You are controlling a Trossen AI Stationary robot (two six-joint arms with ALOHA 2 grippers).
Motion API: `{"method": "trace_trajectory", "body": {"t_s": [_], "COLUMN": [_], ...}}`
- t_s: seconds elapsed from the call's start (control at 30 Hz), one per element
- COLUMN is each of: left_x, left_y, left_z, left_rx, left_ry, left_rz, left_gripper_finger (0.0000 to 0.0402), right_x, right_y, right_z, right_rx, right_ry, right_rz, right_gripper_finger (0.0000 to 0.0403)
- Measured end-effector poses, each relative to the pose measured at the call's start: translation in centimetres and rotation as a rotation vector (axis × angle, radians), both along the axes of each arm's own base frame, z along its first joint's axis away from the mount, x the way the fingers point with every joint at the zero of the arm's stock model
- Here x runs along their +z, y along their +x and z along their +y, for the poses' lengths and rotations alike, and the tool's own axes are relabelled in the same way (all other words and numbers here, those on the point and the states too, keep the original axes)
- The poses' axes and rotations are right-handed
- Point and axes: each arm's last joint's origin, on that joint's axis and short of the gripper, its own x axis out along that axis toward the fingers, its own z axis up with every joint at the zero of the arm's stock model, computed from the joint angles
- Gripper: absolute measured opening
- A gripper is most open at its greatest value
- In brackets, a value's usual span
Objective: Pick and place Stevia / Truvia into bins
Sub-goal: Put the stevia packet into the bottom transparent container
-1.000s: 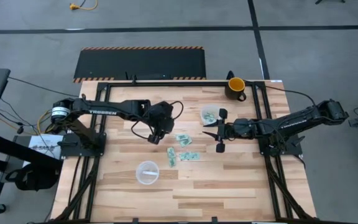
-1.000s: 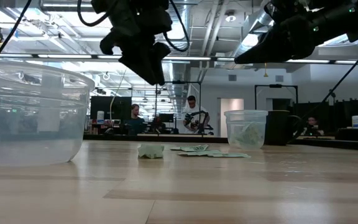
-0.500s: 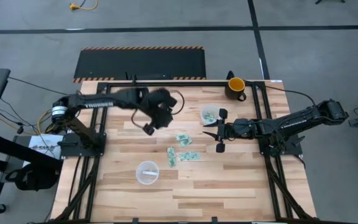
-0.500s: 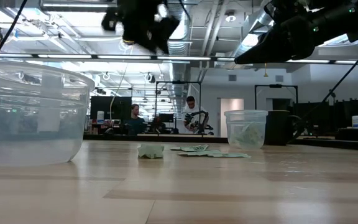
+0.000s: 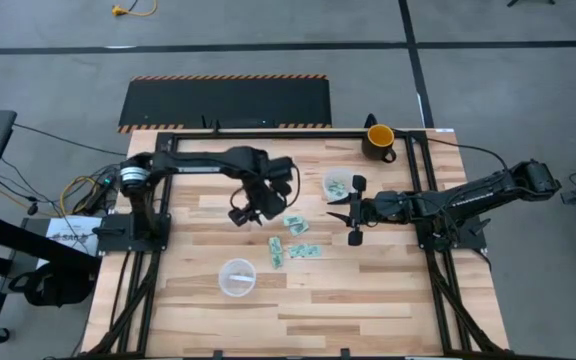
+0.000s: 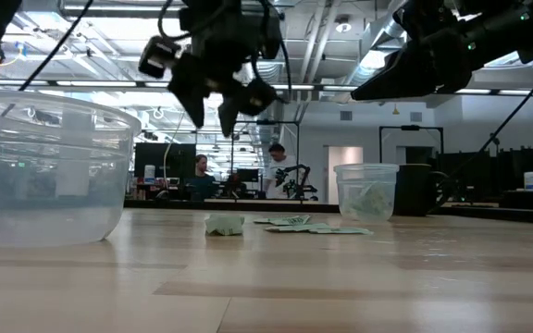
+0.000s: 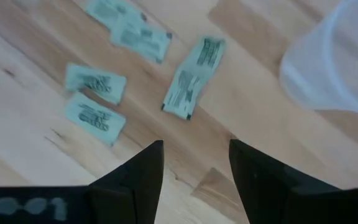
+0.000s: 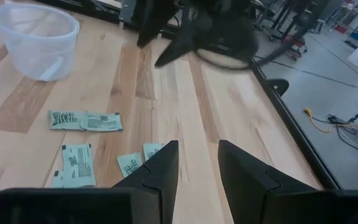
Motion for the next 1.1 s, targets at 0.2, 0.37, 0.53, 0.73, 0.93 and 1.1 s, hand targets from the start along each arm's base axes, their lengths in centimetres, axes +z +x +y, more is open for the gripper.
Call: {"method": "trace_trajectory", "body": {"t_s": [0.2,0.37,0.53,0.73,0.93,1.1], "left_x": [-1.9,-1.9,-1.6,-1.6,-1.6,-1.6], "left_y": [1.3,2.5,3.6,3.7,3.7,3.7], "left_z": [-1.0,-2.3,-3.8,-4.9,-5.3,-5.3], "left_rx": [-0.012,0.037,0.080,0.090,0.155,0.139], "left_ry": [0.031,0.033,-0.008,-0.016,0.009,0.003], "left_rz": [0.030,-0.039,-0.109,-0.099,-0.073,-0.080], "left_gripper_finger": [0.0171,0.0171,0.0171,0.0171,0.0171,0.0171], "right_x": [-0.1,-0.1,-0.1,-0.2,-0.7,-1.2], "right_y": [-0.1,-0.1,-0.1,-0.1,-0.3,-0.6], "right_z": [0.0,0.0,0.0,0.0,0.0,-0.1], "right_rx": [0.000,0.000,0.000,0.001,0.000,0.004], "right_ry": [-0.002,-0.002,-0.002,-0.002,-0.009,-0.031], "right_rz": [0.016,0.016,0.016,0.025,0.079,0.140], "right_gripper_finger": [0.0107,0.0107,0.0107,0.0107,0.0107,0.0107]}}
